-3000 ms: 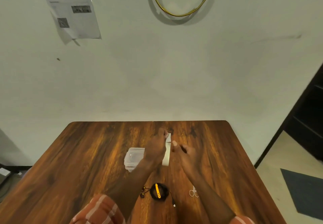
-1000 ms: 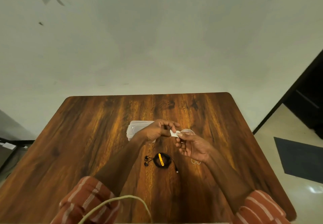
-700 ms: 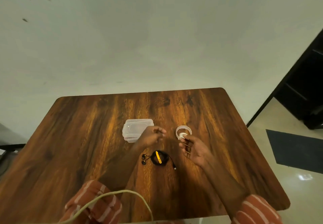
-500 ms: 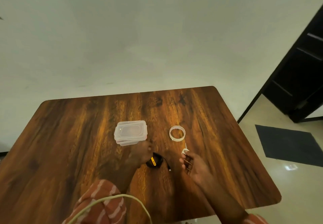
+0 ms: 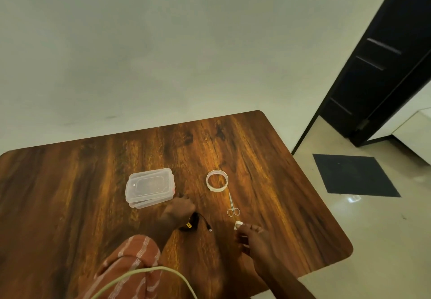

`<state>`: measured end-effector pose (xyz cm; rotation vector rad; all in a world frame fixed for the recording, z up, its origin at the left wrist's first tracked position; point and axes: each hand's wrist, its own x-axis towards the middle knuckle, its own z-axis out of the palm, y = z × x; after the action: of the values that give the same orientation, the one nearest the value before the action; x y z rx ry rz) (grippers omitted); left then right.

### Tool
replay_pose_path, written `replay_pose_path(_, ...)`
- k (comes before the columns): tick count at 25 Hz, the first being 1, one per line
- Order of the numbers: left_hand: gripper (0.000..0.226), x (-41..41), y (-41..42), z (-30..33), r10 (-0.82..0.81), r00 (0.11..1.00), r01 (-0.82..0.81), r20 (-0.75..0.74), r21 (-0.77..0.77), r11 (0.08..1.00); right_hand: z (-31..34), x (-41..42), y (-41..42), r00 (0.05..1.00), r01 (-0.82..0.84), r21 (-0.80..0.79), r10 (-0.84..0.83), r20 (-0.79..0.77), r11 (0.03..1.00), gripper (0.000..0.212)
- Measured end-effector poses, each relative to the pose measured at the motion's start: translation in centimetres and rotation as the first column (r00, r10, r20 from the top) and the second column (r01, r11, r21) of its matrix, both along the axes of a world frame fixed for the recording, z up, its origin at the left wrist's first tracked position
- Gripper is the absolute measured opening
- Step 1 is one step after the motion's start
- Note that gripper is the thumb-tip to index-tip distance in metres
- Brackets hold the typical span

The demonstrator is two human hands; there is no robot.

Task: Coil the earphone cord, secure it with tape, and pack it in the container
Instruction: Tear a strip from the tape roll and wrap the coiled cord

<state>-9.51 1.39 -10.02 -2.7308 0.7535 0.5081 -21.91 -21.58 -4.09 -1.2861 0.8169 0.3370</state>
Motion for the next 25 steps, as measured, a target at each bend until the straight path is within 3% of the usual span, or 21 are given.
replay_pose_path(2,0.03,0.5,-0.2,-0.2,0.016,0.999,-0.018,-0.027,-0.055,0.998,0.0,0.1,0.0,1.0,0.006,0.011,-0.006,-0.005,1.0,0.015)
replay_pose_path(6,0.025,1.5,0.0,0.4,0.286,0.936,-0.336,-0.204,-0.278,0.9,0.3,0.1,0.0,0.999,0.034,0.097,-0.033,-0.014,0.995,0.013)
replay_pose_path(8,0.016,2.3,0.7,0.8,0.346,0.84,-0.508,-0.418,-0.381,0.772,0.1,0.2,0.4,0.999,0.041,0.155,-0.037,-0.028,0.987,0.018)
replay_pose_path(11,0.009,2.3,1.3,2.8,0.341,0.603,-0.764,-0.721,-0.399,0.507,0.2,0.6,1.2,0.998,0.065,0.22,-0.061,-0.023,0.973,0.028)
replay_pose_path(15,0.019,1.2,2.0,5.2,0.204,0.446,-0.894,-0.871,-0.421,0.155,1.7,1.8,3.2,0.995,0.084,0.289,-0.098,0.035,0.954,0.021)
replay_pose_path(17,0.027,0.2,2.4,6.4,0.049,0.43,-0.903,-0.902,-0.427,0.055,2.6,2.5,4.3,0.989,0.102,0.308,-0.131,0.073,0.946,0.016)
replay_pose_path(18,0.028,-0.2,2.6,7.1,0.019,0.46,-0.887,-0.888,-0.458,0.062,3.1,2.8,4.8,0.985,0.102,0.307,-0.139,0.101,0.946,0.014)
replay_pose_path(22,0.024,-2.2,2.5,10.5,0.189,0.731,-0.679,-0.656,-0.674,0.29,5.1,3.9,6.6,0.966,0.11,0.291,-0.171,0.194,0.95,0.009)
replay_pose_path(25,0.027,-4.2,1.6,13.1,0.307,0.833,-0.55,-0.461,-0.755,0.358,6.8,4.3,7.6,0.949,0.125,0.285,-0.198,0.244,0.95,0.004)
